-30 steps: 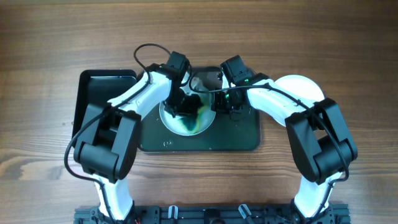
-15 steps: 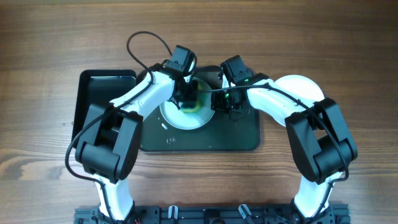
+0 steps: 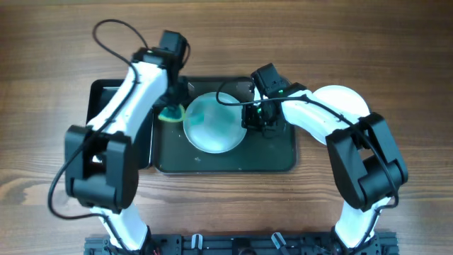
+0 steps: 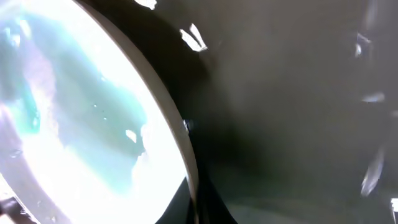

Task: Clean dirty plates on tray and stack at the side
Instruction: 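Scrub the third plate with the sponge in the left gripper, then lift the scrubbed plate with the right gripper and carry it right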

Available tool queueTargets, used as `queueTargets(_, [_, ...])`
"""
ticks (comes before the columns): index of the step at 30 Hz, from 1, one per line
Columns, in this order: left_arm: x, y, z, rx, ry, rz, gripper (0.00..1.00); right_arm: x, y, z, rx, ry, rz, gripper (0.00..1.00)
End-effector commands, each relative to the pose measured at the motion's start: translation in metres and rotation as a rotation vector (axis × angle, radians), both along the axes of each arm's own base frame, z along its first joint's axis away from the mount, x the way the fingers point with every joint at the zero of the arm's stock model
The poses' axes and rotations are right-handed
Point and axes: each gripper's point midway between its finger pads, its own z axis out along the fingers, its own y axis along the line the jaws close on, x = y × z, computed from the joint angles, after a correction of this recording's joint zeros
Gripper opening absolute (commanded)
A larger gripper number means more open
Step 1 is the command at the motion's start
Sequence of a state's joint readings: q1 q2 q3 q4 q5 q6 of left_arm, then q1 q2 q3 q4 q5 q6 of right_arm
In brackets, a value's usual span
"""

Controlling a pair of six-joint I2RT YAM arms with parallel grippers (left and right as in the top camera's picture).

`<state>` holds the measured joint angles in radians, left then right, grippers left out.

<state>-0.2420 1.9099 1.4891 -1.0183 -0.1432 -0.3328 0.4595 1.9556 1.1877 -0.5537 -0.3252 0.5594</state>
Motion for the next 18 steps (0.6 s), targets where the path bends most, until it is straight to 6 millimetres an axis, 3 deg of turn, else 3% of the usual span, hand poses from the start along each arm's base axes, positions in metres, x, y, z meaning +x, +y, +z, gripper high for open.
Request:
queueTargets(1, [0.000, -0.014, 0.017, -0.103, -0.017, 0.005, 0.04, 0.011, -0.017, 0.028, -0.125, -0.134, -0.001, 0.04])
queueTargets(10, [-0.001, -0.021, 0.017, -0.138, -0.011, -0.003, 0.04, 0.008, -0.044, 0.111, -0.508, -0.500, 0.000, 0.04])
queueTargets(18, [-0.001, -0.021, 0.017, -0.139, -0.012, -0.003, 0.04, -0.010, -0.056, 0.187, -0.913, -0.865, 0.003, 0.04])
